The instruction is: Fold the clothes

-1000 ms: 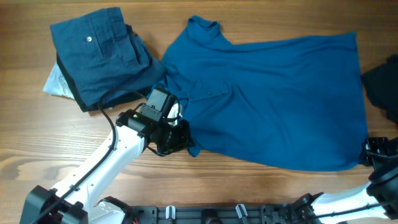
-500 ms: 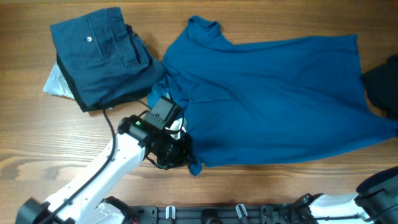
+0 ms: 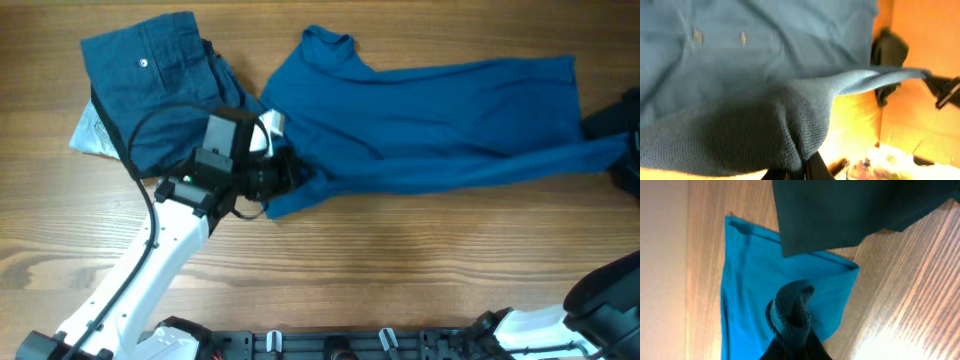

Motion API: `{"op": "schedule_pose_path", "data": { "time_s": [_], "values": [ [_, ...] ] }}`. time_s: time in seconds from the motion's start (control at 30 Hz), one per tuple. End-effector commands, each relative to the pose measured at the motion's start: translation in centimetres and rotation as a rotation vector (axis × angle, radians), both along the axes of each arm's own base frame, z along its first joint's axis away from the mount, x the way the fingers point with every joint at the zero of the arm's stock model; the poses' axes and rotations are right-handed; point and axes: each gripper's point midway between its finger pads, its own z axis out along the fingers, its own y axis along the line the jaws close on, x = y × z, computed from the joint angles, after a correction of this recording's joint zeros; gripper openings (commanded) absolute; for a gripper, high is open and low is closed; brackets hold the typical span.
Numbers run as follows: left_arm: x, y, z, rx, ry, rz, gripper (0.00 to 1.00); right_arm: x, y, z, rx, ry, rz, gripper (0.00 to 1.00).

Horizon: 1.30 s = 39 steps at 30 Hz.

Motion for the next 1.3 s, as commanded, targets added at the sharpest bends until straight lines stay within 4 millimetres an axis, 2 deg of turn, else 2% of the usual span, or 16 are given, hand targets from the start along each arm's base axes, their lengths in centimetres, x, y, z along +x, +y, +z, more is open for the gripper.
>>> {"op": "schedule_pose_path", "data": {
  "time_s": [0.0, 0.1, 0.2, 0.37, 0.53, 0.57, 0.6, 0.63, 0.7, 0.77, 0.83, 0.93, 1.07, 1.1, 1.2, 1.27],
  "values": [
    [2.9, 0.6, 0.3, 0.007, -0.083, 0.031, 0.04, 0.3, -1.1, -1.0, 0.013, 0.017, -0.072, 0.04],
    [4.5, 0.2, -0.6, 0.009, -0.107, 0.038, 0.05, 0.6, -1.4, -2.5, 0.030, 0.036, -0.069, 0.04],
    [5.2, 0.0, -1.9, 0.016, -0.096, 0.035, 0.06, 0.8, -1.5, -3.4, 0.043, 0.046, -0.065, 0.04],
    [5.8, 0.0, -3.8, 0.041, -0.074, 0.037, 0.08, 2.3, -1.2, -3.3, 0.000, 0.027, 0.003, 0.04],
    [6.1, 0.4, -4.1, 0.067, -0.078, 0.055, 0.12, 4.2, 0.3, -3.3, -0.017, 0.008, 0.056, 0.05],
    [6.0, 0.5, -4.3, 0.072, -0.074, 0.056, 0.16, 4.7, 0.9, -3.7, -0.014, 0.014, 0.073, 0.14],
    [5.9, 0.6, -4.4, 0.075, -0.066, 0.056, 0.34, 5.0, 1.2, -3.9, -0.016, 0.020, 0.077, 0.35],
    [5.7, 0.6, -4.6, 0.081, -0.058, 0.053, 0.54, 5.1, 1.2, -4.1, -0.018, 0.025, 0.074, 0.40],
    [5.1, 1.1, -5.1, 0.102, -0.033, 0.043, 0.61, 5.1, 0.9, -3.8, -0.028, 0.016, 0.071, 0.43],
    [4.8, 2.2, -5.4, 0.120, 0.004, 0.057, 0.63, 5.0, 0.1, -3.2, -0.029, -0.007, 0.064, 0.45],
    [5.1, 3.5, -4.2, 0.135, 0.006, 0.053, 0.64, 5.7, 0.2, -1.9, -0.009, -0.072, 0.122, 0.48],
    [6.0, 4.6, -0.7, 0.174, -0.026, 0.028, 0.66, 6.5, 1.3, 0.1, -0.009, -0.120, 0.235, 0.51],
    [8.3, 5.5, 5.1, 0.258, -0.137, 0.059, 0.74, 8.0, 4.2, 1.9, -0.057, -0.114, 0.397, 0.56],
    [9.4, 5.9, 6.5, 0.279, -0.172, 0.083, 0.76, 8.9, 5.5, 2.4, -0.071, -0.125, 0.439, 0.58],
    [11.4, 5.5, 6.7, 0.277, -0.197, 0.091, 0.76, 11.1, 7.8, 2.8, -0.130, -0.158, 0.544, 0.63],
    [13.1, 4.7, 5.1, 0.262, -0.188, 0.075, 0.76, 12.7, 9.2, 2.6, -0.165, -0.178, 0.607, 0.65]
  ]
}}
